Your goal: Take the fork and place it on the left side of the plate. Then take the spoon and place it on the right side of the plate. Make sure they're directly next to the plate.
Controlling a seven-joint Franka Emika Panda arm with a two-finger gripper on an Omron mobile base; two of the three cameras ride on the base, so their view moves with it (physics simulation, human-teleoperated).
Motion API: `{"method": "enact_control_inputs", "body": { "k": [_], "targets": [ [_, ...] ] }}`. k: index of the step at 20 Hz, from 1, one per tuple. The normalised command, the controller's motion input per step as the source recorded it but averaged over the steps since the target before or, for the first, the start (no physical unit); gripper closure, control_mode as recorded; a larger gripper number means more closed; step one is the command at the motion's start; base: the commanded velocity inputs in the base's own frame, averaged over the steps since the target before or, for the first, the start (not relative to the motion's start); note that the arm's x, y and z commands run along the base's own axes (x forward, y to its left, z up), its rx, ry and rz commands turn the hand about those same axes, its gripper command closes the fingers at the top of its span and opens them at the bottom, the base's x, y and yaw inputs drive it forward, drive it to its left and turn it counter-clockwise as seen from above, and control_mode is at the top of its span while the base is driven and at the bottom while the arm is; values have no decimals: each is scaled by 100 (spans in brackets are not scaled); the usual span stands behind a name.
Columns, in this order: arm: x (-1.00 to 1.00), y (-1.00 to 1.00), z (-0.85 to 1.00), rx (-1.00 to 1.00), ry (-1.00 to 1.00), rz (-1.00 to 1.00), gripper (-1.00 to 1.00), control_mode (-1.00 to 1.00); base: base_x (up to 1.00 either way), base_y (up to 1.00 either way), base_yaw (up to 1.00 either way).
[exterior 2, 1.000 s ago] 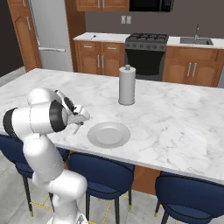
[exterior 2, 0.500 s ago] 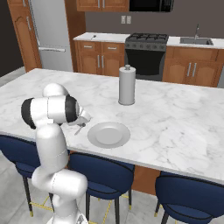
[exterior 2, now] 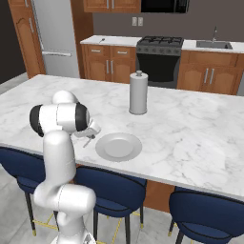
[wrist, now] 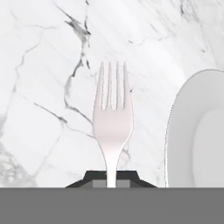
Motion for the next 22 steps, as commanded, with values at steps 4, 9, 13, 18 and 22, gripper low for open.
{"method": "enact_control_inputs", "body": {
  "k": [4, 9, 13, 18, 22],
  "targets": [
    [13, -22, -19, 0, 0, 0, 100, -100, 0, 0, 0],
    [2, -27, -17, 0, 0, 0, 100, -100, 0, 0, 0],
    [0, -30, -20, 0, 0, 0, 100, -100, 0, 0, 0],
    [0, -23, -7, 0, 0, 0, -100, -100, 0, 0, 0],
    [0, -27, 0, 0, 0, 0, -100, -100, 0, 0, 0]
  ]
}}
